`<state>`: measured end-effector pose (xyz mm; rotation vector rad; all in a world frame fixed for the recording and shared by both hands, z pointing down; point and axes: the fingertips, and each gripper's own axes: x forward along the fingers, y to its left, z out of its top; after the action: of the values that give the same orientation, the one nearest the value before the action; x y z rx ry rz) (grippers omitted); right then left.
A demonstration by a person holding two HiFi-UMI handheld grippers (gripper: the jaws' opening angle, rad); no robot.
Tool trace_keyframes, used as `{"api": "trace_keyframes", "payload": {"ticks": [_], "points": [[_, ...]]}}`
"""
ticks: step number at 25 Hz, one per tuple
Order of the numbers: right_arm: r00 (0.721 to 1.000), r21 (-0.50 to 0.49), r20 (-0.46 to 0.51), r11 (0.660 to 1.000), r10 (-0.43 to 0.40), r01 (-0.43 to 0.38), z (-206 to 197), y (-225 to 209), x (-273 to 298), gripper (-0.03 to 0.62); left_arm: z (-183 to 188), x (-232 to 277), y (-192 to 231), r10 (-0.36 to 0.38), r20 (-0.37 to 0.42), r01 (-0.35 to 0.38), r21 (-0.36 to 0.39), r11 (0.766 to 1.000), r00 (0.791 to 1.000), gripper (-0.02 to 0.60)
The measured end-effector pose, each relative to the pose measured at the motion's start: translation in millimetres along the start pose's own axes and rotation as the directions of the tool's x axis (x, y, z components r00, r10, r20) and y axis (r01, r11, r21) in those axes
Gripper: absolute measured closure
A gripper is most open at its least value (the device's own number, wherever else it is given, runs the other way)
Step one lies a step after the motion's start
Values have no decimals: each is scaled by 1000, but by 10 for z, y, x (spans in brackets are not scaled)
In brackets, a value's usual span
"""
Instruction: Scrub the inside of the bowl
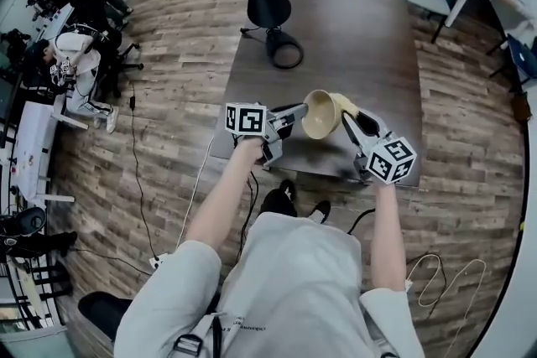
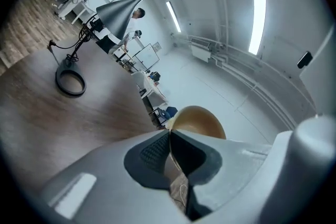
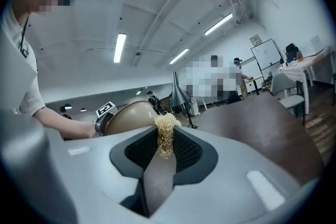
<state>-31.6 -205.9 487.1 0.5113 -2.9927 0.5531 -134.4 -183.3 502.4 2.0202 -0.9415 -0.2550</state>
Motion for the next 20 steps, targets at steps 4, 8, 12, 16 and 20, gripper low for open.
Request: {"api": "trace_keyframes", "payload": {"ticks": [4, 8, 12, 16, 20], "points": [[988, -55, -88, 991, -128, 124, -169, -256, -175, 487, -143, 148, 181, 80, -29, -80, 2, 997, 996, 572], [957, -117, -164, 968, -240, 223, -369, -438, -421, 486, -372, 245, 504, 210, -116, -207, 39, 978, 971, 572], [926, -164, -235, 951, -295, 261, -655, -503, -811, 485, -606, 285, 1003, 372, -183, -373, 28, 927, 910, 571], [904, -132, -255, 939, -343, 318, -873, -568, -1153, 485, -778, 333, 1401, 480, -233, -502, -40, 864, 846, 571], [878, -121, -289, 924, -382, 362, -1120, -561, -1405, 485, -975, 255, 1637, 544, -277, -588, -107, 802, 792, 570]]}}
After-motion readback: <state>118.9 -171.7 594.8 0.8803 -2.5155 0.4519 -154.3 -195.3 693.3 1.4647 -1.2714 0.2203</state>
